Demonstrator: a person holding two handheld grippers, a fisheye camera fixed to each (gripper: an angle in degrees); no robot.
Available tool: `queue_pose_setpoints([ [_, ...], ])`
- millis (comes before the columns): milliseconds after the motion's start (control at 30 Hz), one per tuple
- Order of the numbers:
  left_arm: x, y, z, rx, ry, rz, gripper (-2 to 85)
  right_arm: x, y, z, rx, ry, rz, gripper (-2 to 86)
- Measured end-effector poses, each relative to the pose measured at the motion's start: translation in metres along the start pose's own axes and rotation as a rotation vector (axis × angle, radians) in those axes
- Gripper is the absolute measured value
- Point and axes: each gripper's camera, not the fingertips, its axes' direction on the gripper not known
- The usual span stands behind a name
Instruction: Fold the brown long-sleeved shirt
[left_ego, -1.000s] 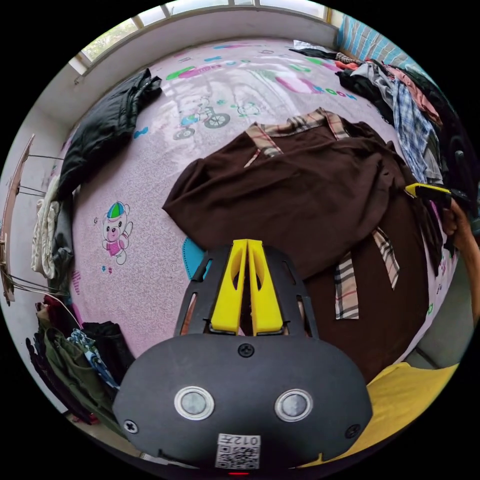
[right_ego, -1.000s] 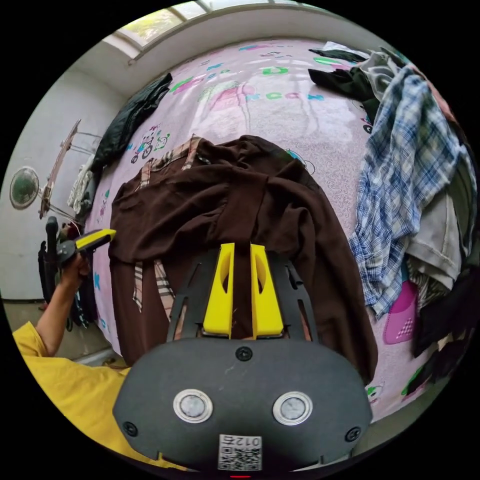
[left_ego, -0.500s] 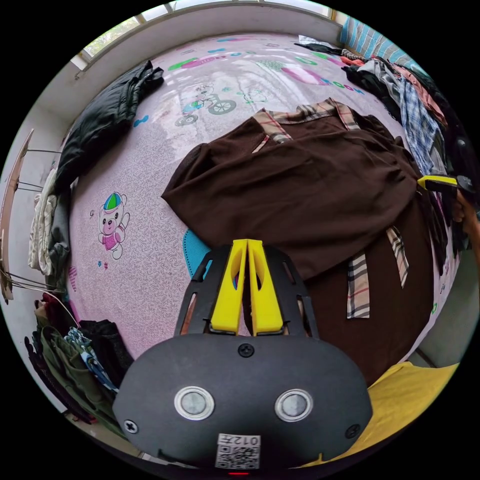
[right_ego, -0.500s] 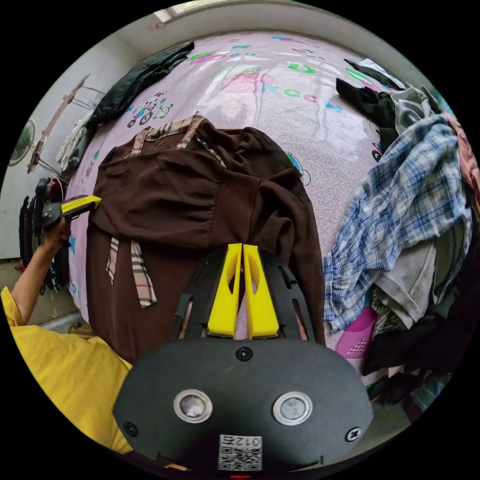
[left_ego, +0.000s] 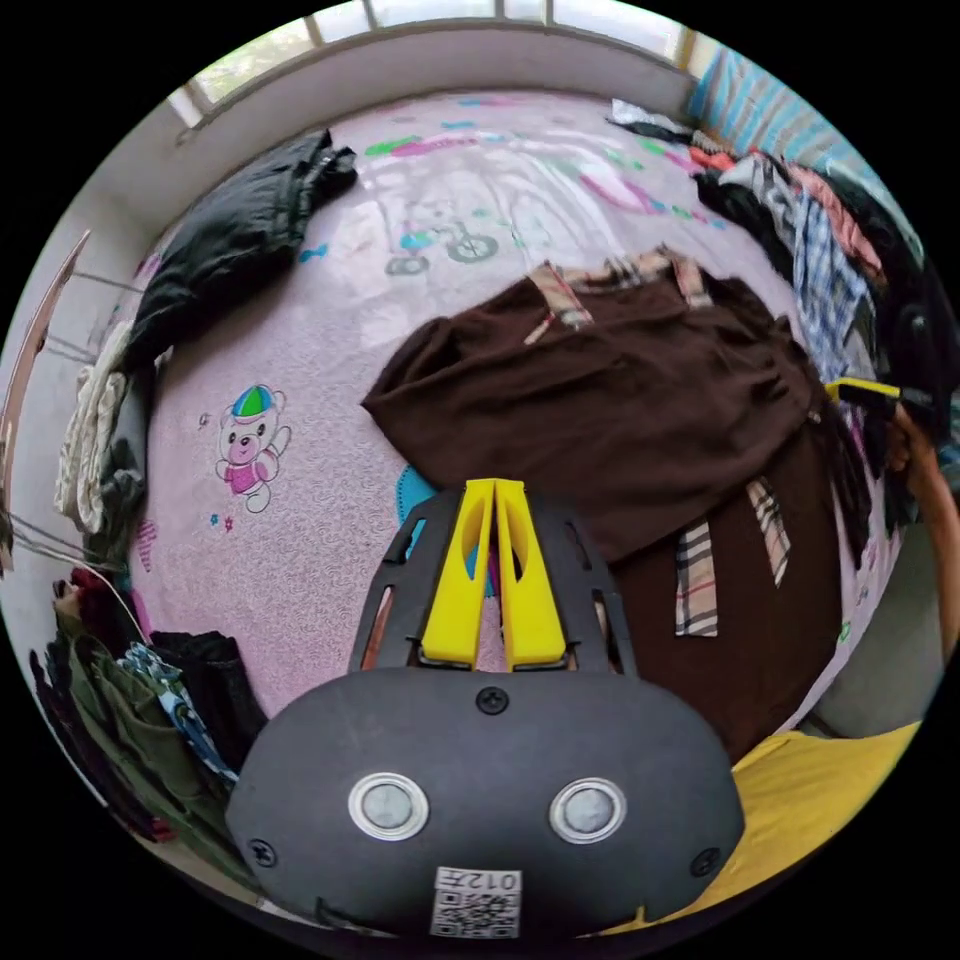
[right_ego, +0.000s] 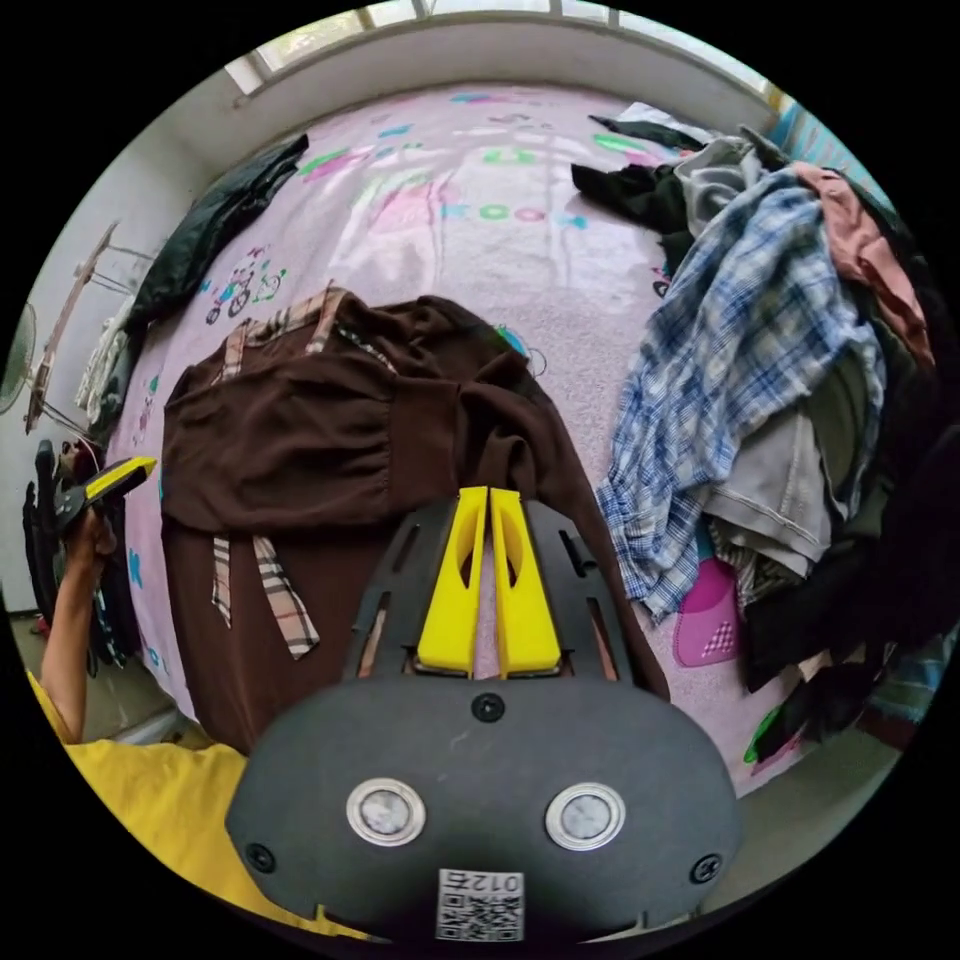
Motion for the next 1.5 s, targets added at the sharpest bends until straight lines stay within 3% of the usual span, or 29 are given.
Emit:
queue_pose_setpoints([
  [100, -0.019, 0.012, -0.023, 0.031, 0.06, -0.056, 0.3, -0.026, 0.014, -0.02, 0.078, -0.067, -0.04, 1.1],
  [333, 0.004, 0.038, -0.016, -0.07, 0.091, 0.031, 0.4, -0.112, 0.007, 0.01, -0.009, -0.144, -0.187, 0.9],
  [500, 0.01, 0.053, -0.002, -0.123, 0.078, 0.02, 0.4, -0.124, -0.002, 0.016, -0.079, -0.127, -0.153, 0.6],
  [767, 0.013, 0.049, -0.009, -0.085, 0.039, -0.054, 0.3, -0.136, 0.042, -0.05, 0.035, -0.218, -0.131, 0.6],
  [867, 0.014, 0.048, 0.008, -0.166, -0.04, -0.09, 0.2, -0.152, 0.065, -0.053, -0.002, -0.187, -0.155, 0.5],
  [1067, 0.007, 0.061, 0.005, -0.13, -0.025, -0.12, -0.1, -0.183, 0.088, -0.052, -0.105, -0.094, -0.217, 0.3],
  [1433, -0.04, 0.076, 0.003, -0.119, 0.199, -0.31, 0.0, -0.218, 0.081, -0.068, -0.187, 0.043, -0.249, 0.3],
  [1500, -0.046, 0.092, -0.015, -0.036, 0.191, -0.383, 0.2, -0.219, 0.082, -0.075, -0.176, 0.032, -0.24, 0.3],
])
